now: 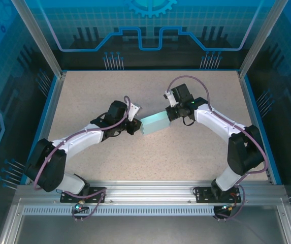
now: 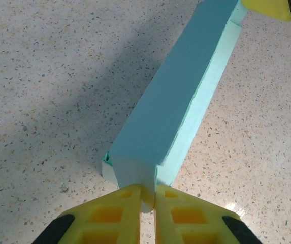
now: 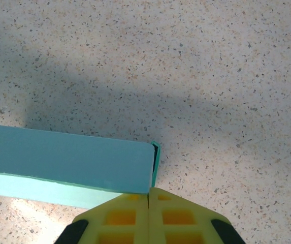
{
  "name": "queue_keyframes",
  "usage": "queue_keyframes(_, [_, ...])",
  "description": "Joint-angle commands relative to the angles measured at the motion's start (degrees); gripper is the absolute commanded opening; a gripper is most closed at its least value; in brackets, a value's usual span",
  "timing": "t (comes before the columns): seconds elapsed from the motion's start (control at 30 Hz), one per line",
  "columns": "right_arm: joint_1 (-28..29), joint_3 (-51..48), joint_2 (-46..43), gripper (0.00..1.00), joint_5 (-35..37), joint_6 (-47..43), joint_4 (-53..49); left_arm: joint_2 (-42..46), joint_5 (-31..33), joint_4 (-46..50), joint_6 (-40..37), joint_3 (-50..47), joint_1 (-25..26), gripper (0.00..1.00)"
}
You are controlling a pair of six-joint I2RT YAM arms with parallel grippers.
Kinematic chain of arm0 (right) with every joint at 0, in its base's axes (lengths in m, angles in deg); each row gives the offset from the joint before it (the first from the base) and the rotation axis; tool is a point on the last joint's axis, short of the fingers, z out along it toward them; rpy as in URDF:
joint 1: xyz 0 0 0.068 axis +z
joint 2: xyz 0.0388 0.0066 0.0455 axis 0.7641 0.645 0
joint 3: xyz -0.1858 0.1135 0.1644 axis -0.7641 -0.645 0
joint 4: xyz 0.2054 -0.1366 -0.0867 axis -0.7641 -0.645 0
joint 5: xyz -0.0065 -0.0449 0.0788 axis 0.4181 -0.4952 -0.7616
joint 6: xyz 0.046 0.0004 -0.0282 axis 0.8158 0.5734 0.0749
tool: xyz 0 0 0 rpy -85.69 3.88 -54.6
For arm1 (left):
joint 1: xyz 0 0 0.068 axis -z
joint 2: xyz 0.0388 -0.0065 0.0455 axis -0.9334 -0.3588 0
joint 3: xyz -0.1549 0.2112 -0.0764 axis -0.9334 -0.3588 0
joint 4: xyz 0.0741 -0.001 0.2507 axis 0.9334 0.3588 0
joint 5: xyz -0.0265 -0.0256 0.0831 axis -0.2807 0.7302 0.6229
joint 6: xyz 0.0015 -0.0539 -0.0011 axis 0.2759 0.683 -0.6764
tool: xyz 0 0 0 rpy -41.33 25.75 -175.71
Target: Fold the paper box
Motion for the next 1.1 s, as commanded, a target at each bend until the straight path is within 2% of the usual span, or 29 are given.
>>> queue_keyframes(0.0, [1.3,-0.9,-1.4,0.0,-0.6,1.6,-1.1,-0.3,1.3,0.3,2.4,1.9,0.0,0.11])
queue_keyframes(0.43, [3.4,-3.4,-3.4,0.0,2.7,3.3,0.5,1.5,1.2,-1.2,15.1,2.0,0.2,0.03])
queue_keyframes(0.8, [4.6,-4.3,-3.8,0.0,4.7,4.1,1.1,2.1,0.5,-1.9,26.0,2.2,0.3,0.05])
queue_keyframes(1.07, [4.7,-5.0,-4.3,0.0,5.1,4.5,1.2,2.0,-0.1,-3.8,32.8,1.9,0.2,0.02])
